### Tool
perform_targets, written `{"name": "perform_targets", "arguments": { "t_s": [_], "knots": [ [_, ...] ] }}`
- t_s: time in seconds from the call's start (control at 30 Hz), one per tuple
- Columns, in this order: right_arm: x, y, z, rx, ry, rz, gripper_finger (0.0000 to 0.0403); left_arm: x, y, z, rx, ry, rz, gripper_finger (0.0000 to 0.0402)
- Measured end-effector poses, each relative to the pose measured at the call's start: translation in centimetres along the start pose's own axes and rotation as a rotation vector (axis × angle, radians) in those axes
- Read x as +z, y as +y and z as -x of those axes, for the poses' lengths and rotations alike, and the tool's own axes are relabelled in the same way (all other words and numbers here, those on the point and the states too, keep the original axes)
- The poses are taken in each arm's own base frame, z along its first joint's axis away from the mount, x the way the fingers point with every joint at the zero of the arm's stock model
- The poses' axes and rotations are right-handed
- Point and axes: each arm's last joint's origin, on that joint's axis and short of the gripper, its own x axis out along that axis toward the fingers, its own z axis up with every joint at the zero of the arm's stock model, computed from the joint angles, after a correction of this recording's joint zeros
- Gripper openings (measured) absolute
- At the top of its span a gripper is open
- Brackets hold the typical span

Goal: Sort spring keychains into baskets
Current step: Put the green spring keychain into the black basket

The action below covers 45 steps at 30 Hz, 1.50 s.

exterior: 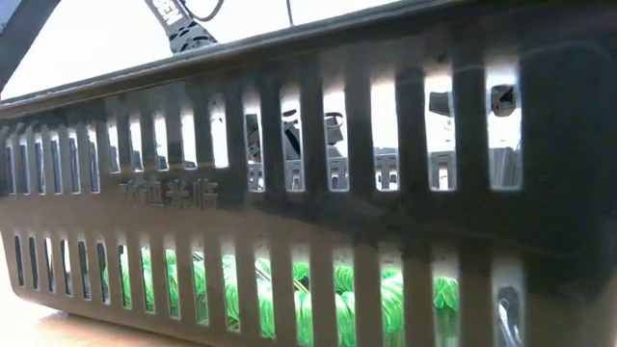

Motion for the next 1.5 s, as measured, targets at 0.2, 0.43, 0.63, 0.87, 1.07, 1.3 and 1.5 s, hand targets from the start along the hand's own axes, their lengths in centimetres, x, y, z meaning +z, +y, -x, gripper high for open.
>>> {"name": "perform_targets", "arguments": {
  "t_s": [0.2, 0.43, 0.63, 0.87, 1.07, 1.3, 1.5],
  "knots": [
    [0.0, 0.0, 0.0, 0.0, 0.0, 0.0, 0.0091, 0.0, 0.0, 0.0, 0.0, 0.0, 0.001, 0.0013],
    [0.0, 0.0, 0.0, 0.0, 0.0, 0.0, 0.0091, 0.0, -0.01, 0.0, 0.0, 0.0, -0.001, 0.0028],
    [0.0, 0.0, 0.0, 0.0, 0.0, 0.0, 0.0091, -0.01, -0.03, 0.0, 0.0, 0.0, -0.007, 0.0012],
    [0.0, 0.0, 0.0, 0.0, 0.0, 0.0, 0.0091, 0.0, -0.03, 0.0, -0.001, 0.0, -0.007, 0.003],
    [0.0, 0.0, 0.0, 0.0, 0.0, 0.0, 0.0091, -0.01, -0.03, 0.0, 0.0, 0.0, -0.006, 0.0012],
    [0.0, 0.0, 0.0, 0.0, 0.0, 0.0, 0.0091, -0.01, -0.04, 0.0, -0.001, 0.0, -0.005, 0.0028],
    [0.0, 0.0, 0.0, 0.0, 0.0, 0.0, 0.0091, -0.01, -0.04, 0.0, -0.001, 0.0, -0.005, 0.0017]
  ]
}}
